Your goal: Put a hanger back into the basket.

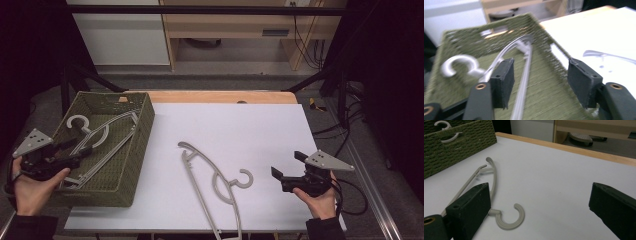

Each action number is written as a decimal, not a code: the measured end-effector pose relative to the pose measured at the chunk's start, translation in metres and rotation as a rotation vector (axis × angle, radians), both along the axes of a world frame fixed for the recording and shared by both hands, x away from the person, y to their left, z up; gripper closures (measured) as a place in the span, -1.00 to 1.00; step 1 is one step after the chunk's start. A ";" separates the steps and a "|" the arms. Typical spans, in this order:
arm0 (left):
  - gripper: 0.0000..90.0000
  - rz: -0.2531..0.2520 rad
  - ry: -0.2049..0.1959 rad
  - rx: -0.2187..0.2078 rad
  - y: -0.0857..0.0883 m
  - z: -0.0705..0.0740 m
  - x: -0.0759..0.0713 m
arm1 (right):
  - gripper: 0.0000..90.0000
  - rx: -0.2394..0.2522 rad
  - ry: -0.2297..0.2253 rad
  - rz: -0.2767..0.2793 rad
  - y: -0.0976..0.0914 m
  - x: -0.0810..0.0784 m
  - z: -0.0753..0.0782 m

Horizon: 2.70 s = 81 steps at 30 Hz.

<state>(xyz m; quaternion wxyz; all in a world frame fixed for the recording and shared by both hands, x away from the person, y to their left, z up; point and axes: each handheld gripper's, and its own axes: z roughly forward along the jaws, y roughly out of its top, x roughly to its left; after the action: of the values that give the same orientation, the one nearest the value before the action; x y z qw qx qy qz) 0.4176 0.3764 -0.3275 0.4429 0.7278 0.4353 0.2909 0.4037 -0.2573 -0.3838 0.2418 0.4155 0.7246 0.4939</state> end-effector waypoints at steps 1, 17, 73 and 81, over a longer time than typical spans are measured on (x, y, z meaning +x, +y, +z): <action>-0.24 -0.018 -0.010 -0.020 -0.007 0.000 -0.001 | -0.90 -0.004 0.000 -0.001 0.000 0.000 0.000; -0.69 -0.212 -0.062 -0.056 -0.099 -0.009 -0.013 | -0.89 -0.021 0.026 0.022 0.013 -0.001 0.001; -0.78 -0.323 0.003 -0.015 -0.136 -0.060 -0.016 | -0.16 -0.322 0.404 0.222 0.123 -0.021 -0.073; -0.77 -0.318 0.002 -0.012 -0.135 -0.060 -0.016 | 0.25 -0.346 0.455 0.225 0.127 -0.020 -0.079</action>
<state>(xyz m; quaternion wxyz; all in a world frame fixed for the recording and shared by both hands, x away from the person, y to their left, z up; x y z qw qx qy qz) 0.4015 0.2410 -0.3876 0.4871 0.7852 0.3170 0.2138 0.3840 -0.1298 -0.4628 0.0842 0.3854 0.8748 0.2812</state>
